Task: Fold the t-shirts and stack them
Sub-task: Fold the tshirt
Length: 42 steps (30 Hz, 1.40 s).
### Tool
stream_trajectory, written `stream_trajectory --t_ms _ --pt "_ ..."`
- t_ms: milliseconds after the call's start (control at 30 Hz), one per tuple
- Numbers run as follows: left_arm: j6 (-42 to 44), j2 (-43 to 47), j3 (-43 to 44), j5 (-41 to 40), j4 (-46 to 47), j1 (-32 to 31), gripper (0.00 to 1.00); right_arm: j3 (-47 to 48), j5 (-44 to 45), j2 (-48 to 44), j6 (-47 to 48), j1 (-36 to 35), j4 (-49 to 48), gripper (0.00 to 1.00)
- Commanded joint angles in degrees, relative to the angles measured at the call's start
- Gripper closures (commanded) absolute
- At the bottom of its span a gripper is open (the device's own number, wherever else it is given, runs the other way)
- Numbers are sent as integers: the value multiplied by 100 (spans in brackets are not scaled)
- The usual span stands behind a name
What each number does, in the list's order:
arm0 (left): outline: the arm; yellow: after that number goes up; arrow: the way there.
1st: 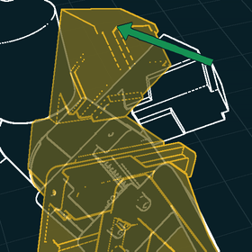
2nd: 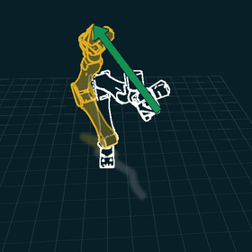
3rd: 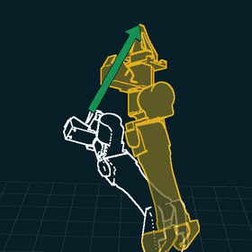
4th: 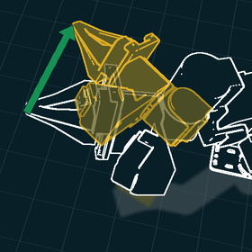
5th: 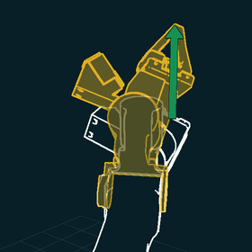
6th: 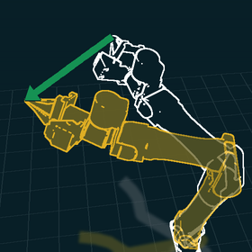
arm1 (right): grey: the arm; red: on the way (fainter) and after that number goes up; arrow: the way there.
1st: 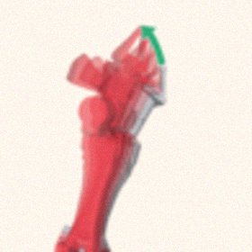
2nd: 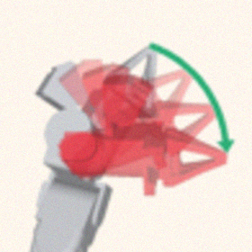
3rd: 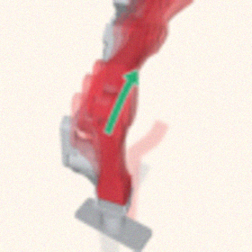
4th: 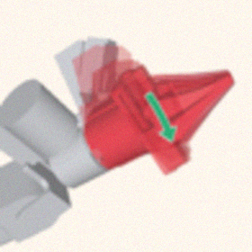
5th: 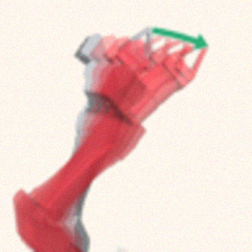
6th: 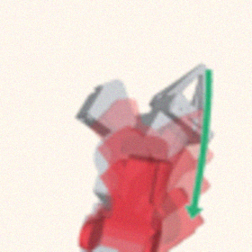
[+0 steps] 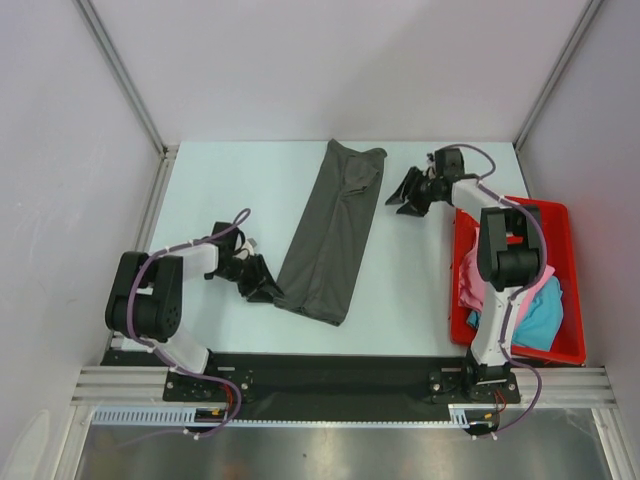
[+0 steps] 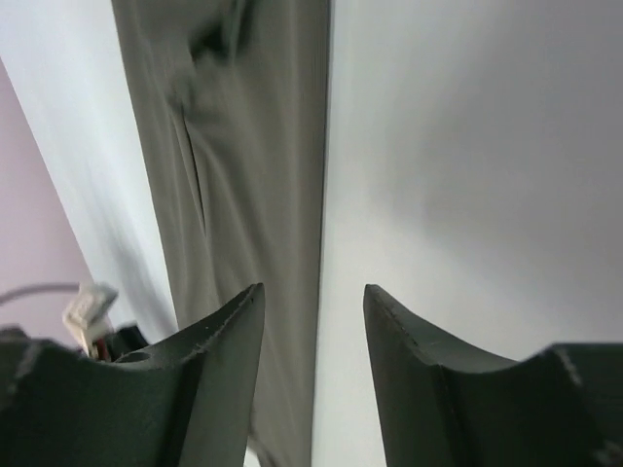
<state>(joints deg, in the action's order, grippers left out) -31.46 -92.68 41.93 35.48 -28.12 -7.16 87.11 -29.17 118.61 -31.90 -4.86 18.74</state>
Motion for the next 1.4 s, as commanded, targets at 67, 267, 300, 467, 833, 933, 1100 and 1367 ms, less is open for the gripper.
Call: stream_trajectory --t_ms 67,267,300,467,833,933,1100,1367 --pt "70 -303 -510 -428 605 -251 77 -1204 -563 -978 113 -366 -187 51" --pt "-342 231 -1213 -464 966 -531 100 -2494 -941 -1963 395 -989 76 41" --pt "-560 364 -1396 -455 1036 -593 100 -2680 -994 -2077 395 -1069 112 40" --pt "-1449 1093 -1863 -481 1414 -1399 100 -3866 -1222 -3061 404 -1472 130 37" --pt "-2013 2604 -1865 -1139 108 -2220 49 -5406 -1653 -4890 142 -1956 -63 48" --pt "-1943 3527 -1523 -1737 -702 -2220 46 -5284 -1846 -4742 26 -2289 -458 57" --pt "-1697 3663 -1091 -1695 -294 -2228 57 -4994 -1996 -3610 -158 -2949 -1292 80" --pt "-1916 2308 -1346 -490 1845 -2316 74 -4615 -2224 -2404 -633 -3486 -2295 96"
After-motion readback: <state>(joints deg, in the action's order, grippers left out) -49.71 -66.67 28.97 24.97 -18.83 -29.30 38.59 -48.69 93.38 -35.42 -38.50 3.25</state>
